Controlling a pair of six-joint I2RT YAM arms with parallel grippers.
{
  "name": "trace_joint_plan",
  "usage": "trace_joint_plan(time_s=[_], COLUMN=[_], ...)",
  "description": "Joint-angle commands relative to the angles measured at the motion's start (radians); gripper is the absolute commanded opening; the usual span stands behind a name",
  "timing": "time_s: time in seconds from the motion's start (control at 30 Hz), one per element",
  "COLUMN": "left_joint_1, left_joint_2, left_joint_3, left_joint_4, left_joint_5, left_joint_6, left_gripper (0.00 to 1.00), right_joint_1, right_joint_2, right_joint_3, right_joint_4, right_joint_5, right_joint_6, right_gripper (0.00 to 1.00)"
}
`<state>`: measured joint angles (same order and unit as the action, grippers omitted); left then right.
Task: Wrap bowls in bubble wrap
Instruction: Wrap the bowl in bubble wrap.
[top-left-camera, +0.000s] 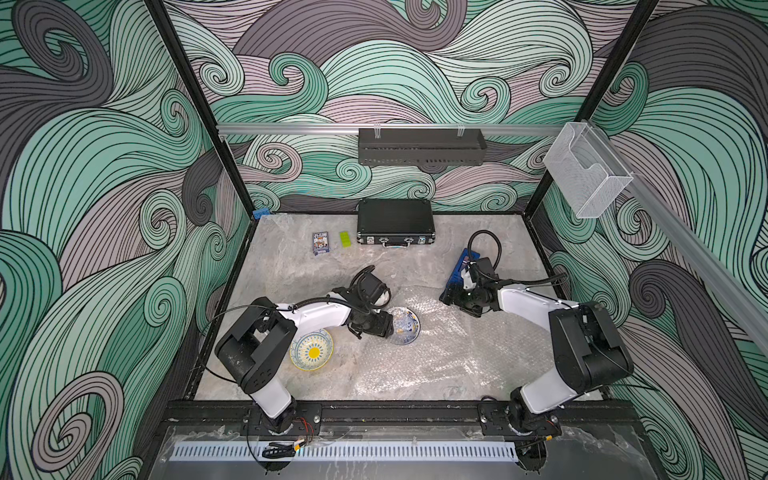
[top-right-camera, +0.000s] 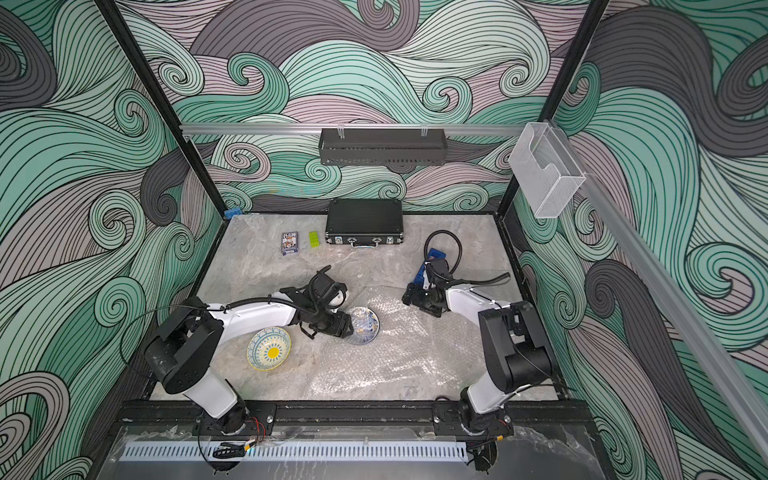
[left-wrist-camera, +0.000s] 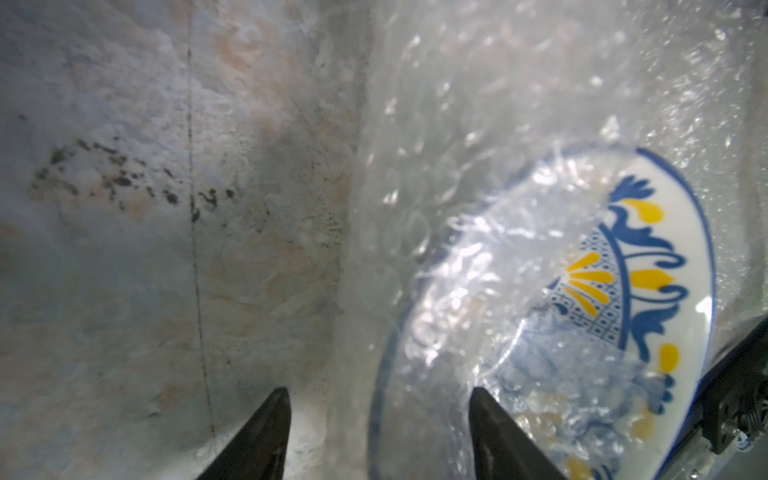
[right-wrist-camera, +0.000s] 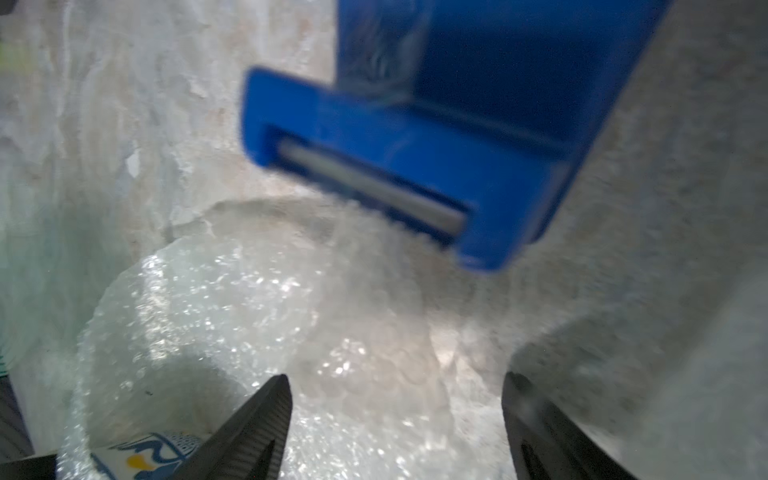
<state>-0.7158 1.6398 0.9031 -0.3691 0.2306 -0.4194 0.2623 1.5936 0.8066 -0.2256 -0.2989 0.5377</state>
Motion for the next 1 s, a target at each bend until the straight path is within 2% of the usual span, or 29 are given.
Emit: trace_joint_plan(time_s=[0.0,0.27,0.37,0.53,0.6,0.73,0.97], left_joint_1=[-0.006,-0.007,-0.006,-0.007,-0.006,-0.005,-0.006], left_joint_2=[-0.017,-0.010,-0.009,-0.012,-0.015,-0.011,-0.012], left_joint_3=[0.008,0.010,0.010,0.006,0.000,0.001,0.003], left_joint_4=[0.009,0.008,0.009,0.007,0.013,0.012,0.013], left_joint_5=[0.015,0.009,0.010,0.009,0.009,0.012,0.009], left_joint_6=[-0.009,-0.008,-0.007,-0.009,-0.010,-0.009,-0.007], left_gripper=[0.67,0.67,0.66,0.66,0.66,0.65,0.65], right_joint_1=[-0.003,0.014,0.053,0.165,0.214,0.319,0.462], right_joint_2=[-0.012,-0.134,-0.182,-0.254,-0.280,-0.298,-0.178], right_joint_3=[0.010,-0.047,-0.068,-0.103,-0.118,-0.125,-0.092], right_joint_4=[0.085,0.116,0.106,0.114,0.130,0.134,0.139], right_joint_5=[-0.131,-0.204,-0.202,-0.198,-0.200,-0.200,-0.191], right_joint_6=[0.017,0.022,0.005,-0.024,-0.036,-0.084,-0.142], right_gripper=[0.75,0.39,0.20,0.04,0.00,0.00,0.00])
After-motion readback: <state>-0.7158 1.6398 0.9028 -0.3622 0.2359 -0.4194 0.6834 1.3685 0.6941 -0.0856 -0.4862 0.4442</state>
